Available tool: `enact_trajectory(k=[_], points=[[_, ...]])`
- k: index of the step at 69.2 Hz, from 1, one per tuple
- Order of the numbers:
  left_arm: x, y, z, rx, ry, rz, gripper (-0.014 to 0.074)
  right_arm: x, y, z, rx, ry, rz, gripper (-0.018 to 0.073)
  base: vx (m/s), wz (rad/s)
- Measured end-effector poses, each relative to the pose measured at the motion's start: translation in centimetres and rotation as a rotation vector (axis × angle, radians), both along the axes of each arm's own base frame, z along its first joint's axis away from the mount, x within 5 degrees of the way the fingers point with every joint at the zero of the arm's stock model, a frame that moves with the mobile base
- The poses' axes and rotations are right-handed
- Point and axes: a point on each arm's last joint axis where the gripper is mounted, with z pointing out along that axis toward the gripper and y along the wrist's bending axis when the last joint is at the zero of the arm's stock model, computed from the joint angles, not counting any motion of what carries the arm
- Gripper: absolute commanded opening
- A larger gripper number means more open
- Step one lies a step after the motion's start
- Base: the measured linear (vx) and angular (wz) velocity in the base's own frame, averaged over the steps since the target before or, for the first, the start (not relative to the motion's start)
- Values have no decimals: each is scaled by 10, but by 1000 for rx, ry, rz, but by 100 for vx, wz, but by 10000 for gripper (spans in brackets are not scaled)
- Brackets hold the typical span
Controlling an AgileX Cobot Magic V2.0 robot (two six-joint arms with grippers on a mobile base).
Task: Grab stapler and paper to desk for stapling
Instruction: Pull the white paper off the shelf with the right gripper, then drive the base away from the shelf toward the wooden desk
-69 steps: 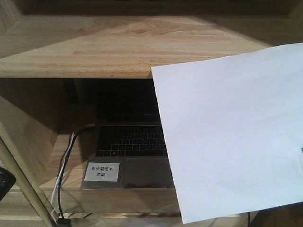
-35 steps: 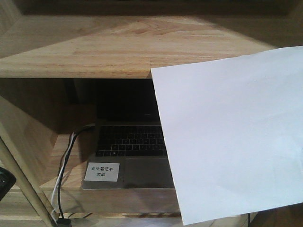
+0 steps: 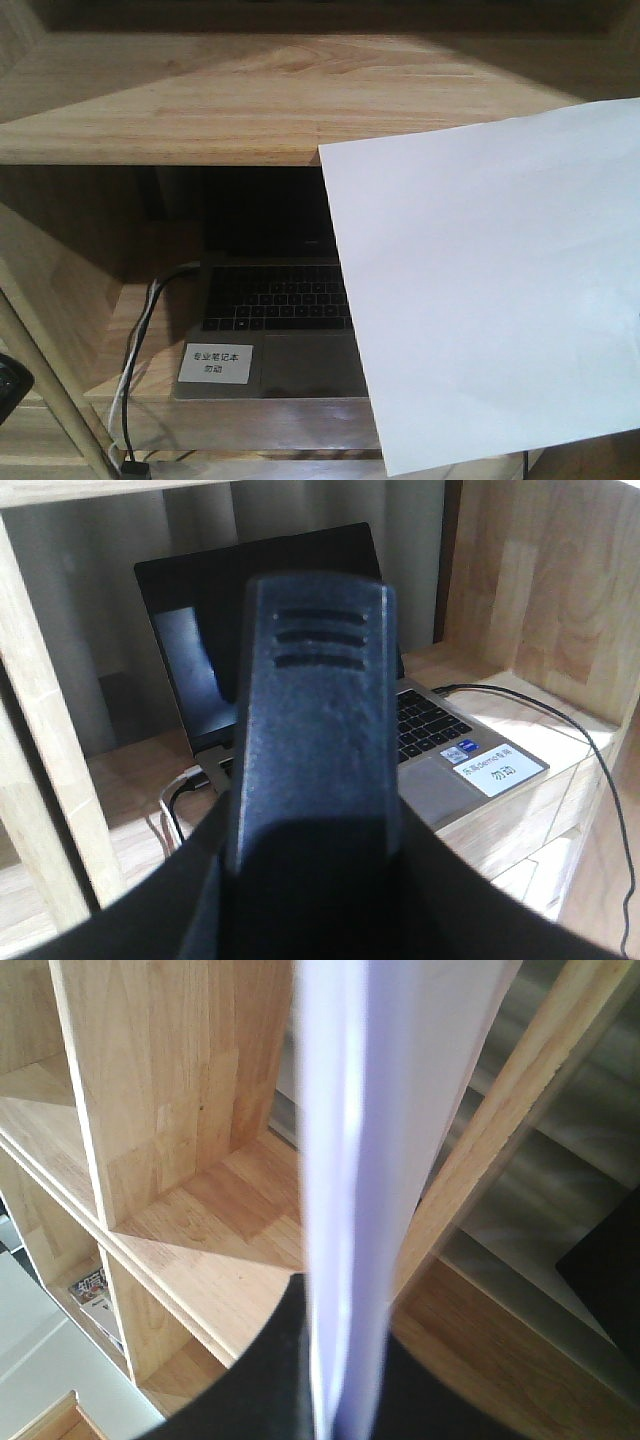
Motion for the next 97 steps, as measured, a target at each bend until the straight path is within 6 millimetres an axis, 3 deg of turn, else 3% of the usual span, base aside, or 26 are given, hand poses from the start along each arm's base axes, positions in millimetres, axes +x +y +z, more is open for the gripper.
enact_trajectory(k=[60,97], points=[[0,0,0,0,0,0,-6,0,0,0,0,-1,0,-2,-7,-2],[0,0,0,0,0,0,-6,0,0,0,1,-2,1,-2,-13,19]])
